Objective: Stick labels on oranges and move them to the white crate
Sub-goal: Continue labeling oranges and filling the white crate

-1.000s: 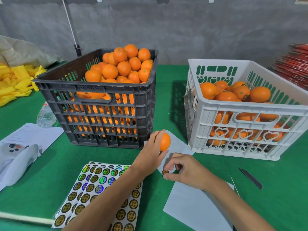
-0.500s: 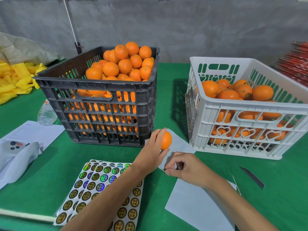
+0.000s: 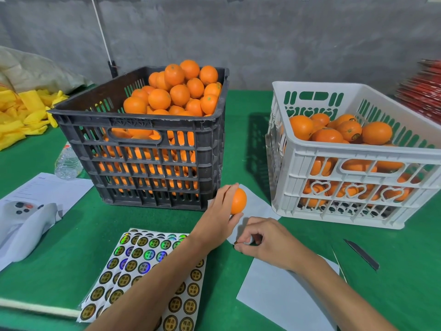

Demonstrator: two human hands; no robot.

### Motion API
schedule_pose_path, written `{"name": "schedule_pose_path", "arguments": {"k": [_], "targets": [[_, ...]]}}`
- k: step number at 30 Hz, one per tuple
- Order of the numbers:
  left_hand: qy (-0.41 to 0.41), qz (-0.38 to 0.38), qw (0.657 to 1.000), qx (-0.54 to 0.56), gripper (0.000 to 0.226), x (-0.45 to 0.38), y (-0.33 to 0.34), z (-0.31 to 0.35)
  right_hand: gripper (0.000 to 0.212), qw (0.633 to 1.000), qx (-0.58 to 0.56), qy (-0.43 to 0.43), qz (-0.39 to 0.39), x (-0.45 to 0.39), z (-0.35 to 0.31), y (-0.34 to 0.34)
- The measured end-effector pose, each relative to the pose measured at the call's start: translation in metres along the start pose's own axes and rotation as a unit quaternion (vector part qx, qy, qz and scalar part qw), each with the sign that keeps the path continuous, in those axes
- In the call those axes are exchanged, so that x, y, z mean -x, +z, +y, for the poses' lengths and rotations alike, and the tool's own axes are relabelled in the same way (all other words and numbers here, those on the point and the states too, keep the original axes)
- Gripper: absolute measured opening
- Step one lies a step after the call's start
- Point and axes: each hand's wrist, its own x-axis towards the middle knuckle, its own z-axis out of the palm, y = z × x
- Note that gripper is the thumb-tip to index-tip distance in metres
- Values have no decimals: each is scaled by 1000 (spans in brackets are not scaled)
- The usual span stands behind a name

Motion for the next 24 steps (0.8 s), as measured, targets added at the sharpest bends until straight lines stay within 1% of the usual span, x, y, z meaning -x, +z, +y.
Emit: {"name": "schedule_pose_path", "arguments": {"k": [4, 7, 11, 14, 18, 21, 24], "targets": [[-1, 2, 1000, -3, 74, 0, 1, 0, 15, 999, -45, 22, -4, 0, 1, -1], [0, 4, 1000, -1, 73, 0, 1, -1, 8, 995, -83, 40, -23, 0, -1, -3], [1, 8, 1000, -4, 74, 0, 1, -1, 5, 993, -101, 52, -36, -2, -1, -4], [5, 11, 1000, -3, 74, 0, 2, -1, 4, 993, -97, 59, -43, -3, -1, -5], [4, 9, 1000, -4, 75, 0, 2, -1, 5, 995, -75, 51, -32, -1, -1, -3], [3, 9, 1000, -2, 75, 0, 2, -1, 15, 997, -61, 45, -28, 0, -2, -2], [1, 9, 1000, -3, 74, 0, 1, -1, 16, 998, -45, 41, -22, -1, -2, -1]]}}
